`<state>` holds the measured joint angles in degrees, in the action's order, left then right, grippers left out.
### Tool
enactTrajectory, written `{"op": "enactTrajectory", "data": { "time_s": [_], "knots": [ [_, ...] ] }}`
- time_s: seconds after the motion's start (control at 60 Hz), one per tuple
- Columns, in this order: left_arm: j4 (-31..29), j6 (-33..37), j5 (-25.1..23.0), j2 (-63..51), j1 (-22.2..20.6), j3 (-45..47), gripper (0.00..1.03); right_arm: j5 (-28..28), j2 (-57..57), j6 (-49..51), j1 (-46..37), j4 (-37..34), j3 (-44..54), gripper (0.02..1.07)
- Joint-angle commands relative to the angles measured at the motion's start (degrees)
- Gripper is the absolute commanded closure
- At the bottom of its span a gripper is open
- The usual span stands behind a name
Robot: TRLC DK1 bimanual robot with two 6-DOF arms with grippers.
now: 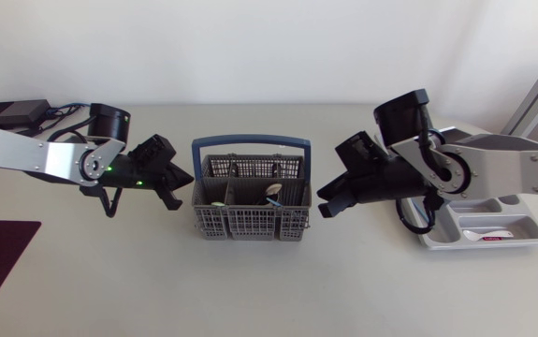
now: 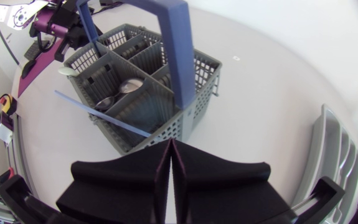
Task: Sort the cutlery from the basket into the organizer compartments.
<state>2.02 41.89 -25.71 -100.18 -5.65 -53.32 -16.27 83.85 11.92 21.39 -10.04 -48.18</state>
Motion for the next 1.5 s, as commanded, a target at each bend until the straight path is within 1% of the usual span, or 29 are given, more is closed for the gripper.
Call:
{"op": "enactTrajectory", "data": {
  "time_s": [0.0, 0.067, 0.133, 0.183, 0.233, 0.3, 0.333, 0.4, 0.467, 0.617, 0.683, 0.8, 0.85, 1.0, 1.117, 1.267, 1.483],
  "knots": [
    [-0.7, 1.4, -0.9, 4.2, 1.9, 2.3, 0.92, 1.6, -3.3, -1.0, -0.6, 0.5, 2.9, 1.01],
    [-2.2, 2.4, -1.4, 7.9, 2.9, 3.7, 0.92, 2.9, -5.9, -0.6, -0.5, 0.1, 4.2, 1.01],
    [-2.7, 2.9, -1.4, 12.5, 3.3, 6.1, 0.92, 3.1, -8.4, -0.4, -0.3, -1.1, 4.9, 1.01],
    [-3.5, 3.5, -1.4, 16.7, 3.4, 8.1, 0.89, 3.3, -10.3, 0.2, -0.2, -2.0, 5.6, 1.01],
    [-5.0, 4.3, -1.7, 20.6, 3.2, 9.8, 0.88, 3.4, -11.9, 0.6, 0.1, -2.8, 6.1, 1.00],
    [-7.1, 5.0, -1.7, 24.9, 2.3, 11.5, 0.85, 3.3, -13.6, 0.7, 0.1, -3.8, 6.4, 0.98],
    [-8.6, 5.8, -1.7, 28.4, 0.9, 12.9, 0.84, 3.3, -15.2, 0.8, 0.1, -4.3, 6.9, 0.95],
    [-10.5, 6.1, -1.6, 31.9, -0.8, 14.0, 0.80, 3.4, -17.2, 1.0, 0.2, -5.1, 7.4, 0.91],
    [-14.1, 7.2, -1.6, 35.5, -3.1, 14.2, 0.78, 3.4, -19.4, 1.2, 0.6, -6.1, 7.9, 0.85],
    [-19.0, 8.9, -0.7, 38.7, -8.2, 13.6, 0.75, 4.2, -23.6, 2.1, 2.7, -8.2, 9.4, 0.73],
    [-20.1, 9.6, 0.5, 38.7, -10.7, 13.3, 0.73, 5.5, -25.1, 2.3, 4.2, -8.6, 10.4, 0.70],
    [-20.2, 11.0, 3.9, 37.7, -15.3, 13.6, 0.73, 7.6, -26.9, 2.3, 6.7, -8.9, 11.6, 0.69],
    [-19.6, 12.4, 6.7, 36.4, -18.0, 13.7, 0.73, 8.4, -27.7, 2.3, 8.3, -9.0, 12.2, 0.69],
    [-17.7, 13.9, 10.7, 33.6, -21.1, 13.1, 0.73, 10.4, -28.5, 2.2, 10.7, -9.1, 12.9, 0.69],
    [-15.9, 15.3, 13.5, 31.4, -22.4, 12.7, 0.73, 10.6, -28.7, 2.1, 11.3, -8.9, 13.2, 0.69],
    [-13.8, 16.6, 15.8, 28.6, -22.6, 11.4, 0.73, 11.2, -28.7, 2.1, 12.5, -8.7, 13.6, 0.69],
    [-11.0, 17.1, 17.1, 25.0, -22.8, 9.8, 0.73, 11.7, -28.7, 1.9, 13.5, -8.2, 13.7, 0.69]
  ]
}}
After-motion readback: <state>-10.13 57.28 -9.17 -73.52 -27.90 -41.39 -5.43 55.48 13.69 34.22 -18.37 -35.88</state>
